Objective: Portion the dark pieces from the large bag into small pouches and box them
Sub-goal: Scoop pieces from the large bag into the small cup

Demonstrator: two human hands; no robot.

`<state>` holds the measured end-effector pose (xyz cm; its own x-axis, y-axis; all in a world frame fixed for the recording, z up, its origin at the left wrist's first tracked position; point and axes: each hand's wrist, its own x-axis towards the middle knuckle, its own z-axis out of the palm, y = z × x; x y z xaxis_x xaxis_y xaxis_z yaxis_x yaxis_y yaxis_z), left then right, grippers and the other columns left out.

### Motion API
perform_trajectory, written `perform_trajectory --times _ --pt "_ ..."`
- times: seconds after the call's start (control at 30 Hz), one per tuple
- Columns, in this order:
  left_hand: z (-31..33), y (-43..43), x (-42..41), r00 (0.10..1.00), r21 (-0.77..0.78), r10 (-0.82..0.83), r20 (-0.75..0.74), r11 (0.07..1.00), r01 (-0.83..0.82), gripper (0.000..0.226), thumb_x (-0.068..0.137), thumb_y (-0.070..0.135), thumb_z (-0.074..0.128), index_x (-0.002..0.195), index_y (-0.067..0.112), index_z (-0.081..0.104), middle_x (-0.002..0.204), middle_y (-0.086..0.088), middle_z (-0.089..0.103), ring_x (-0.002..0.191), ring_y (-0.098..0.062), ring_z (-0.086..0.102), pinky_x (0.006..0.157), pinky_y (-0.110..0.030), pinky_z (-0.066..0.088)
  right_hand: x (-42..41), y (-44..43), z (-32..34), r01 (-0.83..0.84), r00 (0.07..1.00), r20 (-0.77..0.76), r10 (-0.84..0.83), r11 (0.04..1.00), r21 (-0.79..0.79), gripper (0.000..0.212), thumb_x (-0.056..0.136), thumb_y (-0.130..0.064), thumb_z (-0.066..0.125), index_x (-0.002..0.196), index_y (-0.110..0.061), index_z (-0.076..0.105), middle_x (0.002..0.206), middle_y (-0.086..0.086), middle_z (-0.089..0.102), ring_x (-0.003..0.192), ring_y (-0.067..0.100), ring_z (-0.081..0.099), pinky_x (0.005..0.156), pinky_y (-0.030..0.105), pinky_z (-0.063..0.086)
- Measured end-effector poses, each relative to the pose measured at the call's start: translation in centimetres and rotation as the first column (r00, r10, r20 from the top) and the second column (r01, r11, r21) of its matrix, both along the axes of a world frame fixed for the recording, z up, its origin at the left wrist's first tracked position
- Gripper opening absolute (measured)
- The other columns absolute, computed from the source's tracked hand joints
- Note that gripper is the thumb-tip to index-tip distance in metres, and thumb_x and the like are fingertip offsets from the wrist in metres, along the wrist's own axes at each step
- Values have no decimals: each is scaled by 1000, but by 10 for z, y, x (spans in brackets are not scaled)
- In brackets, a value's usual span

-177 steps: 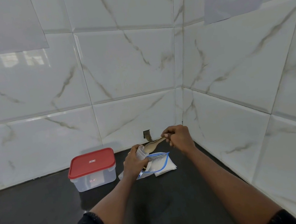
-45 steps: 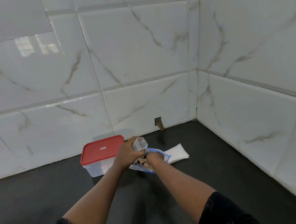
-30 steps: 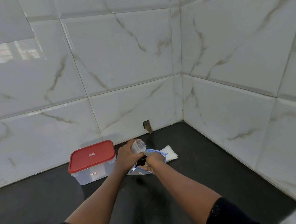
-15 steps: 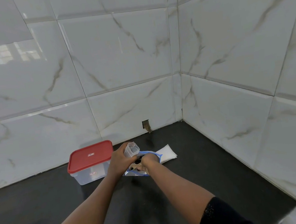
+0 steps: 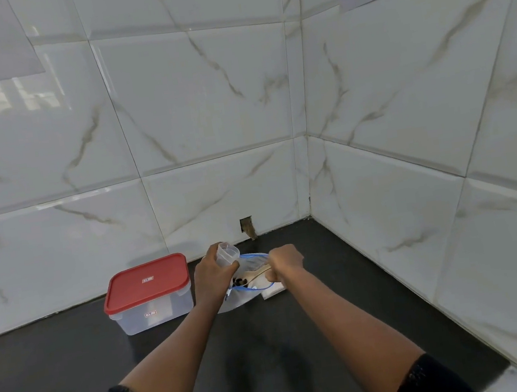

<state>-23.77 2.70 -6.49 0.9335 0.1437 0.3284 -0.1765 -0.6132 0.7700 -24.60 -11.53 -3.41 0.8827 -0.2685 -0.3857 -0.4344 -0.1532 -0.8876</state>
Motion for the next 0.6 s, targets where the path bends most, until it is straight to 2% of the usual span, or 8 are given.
perform_trajectory --times 0.07,0.1,0.17,0.23,0.37,0.43,0.5,0.6 --pt "1 0 2 1000 -60 21 -9 998 -21 47 78 15 68 122 17 53 114 -7 63 95 -18 55 77 -25 44 4 -16 8 1 1000 27 -1 1000 17 18 88 -1 44 94 1 61 86 13 59 52 15 52 43 20 44" --pt "2 -1 3 999 -98 32 -12 995 -33 47 78 15 68 123 17 53 115 -7 62 95 -18 54 78 -27 46 6 -24 12 7 1000 26 -7 1000 23 20 87 1 41 87 2 61 77 14 58 47 16 48 41 21 42" --pt "4 1 6 998 -166 61 -15 984 -62 49 79 15 68 125 19 51 117 -9 61 98 -21 55 83 -34 50 10 -36 24 -19 1000 8 19 1000 -7 27 87 4 34 72 3 57 61 16 52 42 18 43 39 20 37" --pt "8 2 9 996 -213 89 -21 973 -92 50 80 15 68 126 19 50 119 -10 60 103 -25 55 86 -37 51 14 -46 39 -70 997 9 71 996 -58 32 89 4 31 68 2 56 55 15 50 40 17 42 38 19 35" --pt "15 4 13 995 -256 95 -9 962 -94 46 80 13 67 123 20 52 111 -8 61 96 -23 55 81 -32 48 18 -54 66 -94 991 84 101 992 -83 31 89 5 33 68 2 56 35 9 51 31 14 43 40 20 35" --pt "16 5 15 997 -215 80 2 974 -78 46 78 14 67 121 21 53 110 -7 62 94 -22 56 79 -31 48 18 -49 74 -70 982 172 78 996 -57 30 87 6 34 67 1 56 38 10 51 29 12 42 36 17 35" --pt "15 7 16 998 -160 66 10 985 -64 46 78 14 67 121 20 53 110 -7 63 90 -20 54 76 -27 45 19 -39 78 -59 965 253 64 998 -29 31 87 6 36 66 -1 57 50 13 51 36 14 44 35 17 36" --pt "13 7 15 1000 -120 21 -3 993 -22 48 78 14 66 123 20 51 114 -7 62 90 -17 52 75 -26 41 15 -21 76 -92 934 344 95 995 -26 34 89 6 40 64 -7 58 55 13 51 43 16 45 37 18 38"
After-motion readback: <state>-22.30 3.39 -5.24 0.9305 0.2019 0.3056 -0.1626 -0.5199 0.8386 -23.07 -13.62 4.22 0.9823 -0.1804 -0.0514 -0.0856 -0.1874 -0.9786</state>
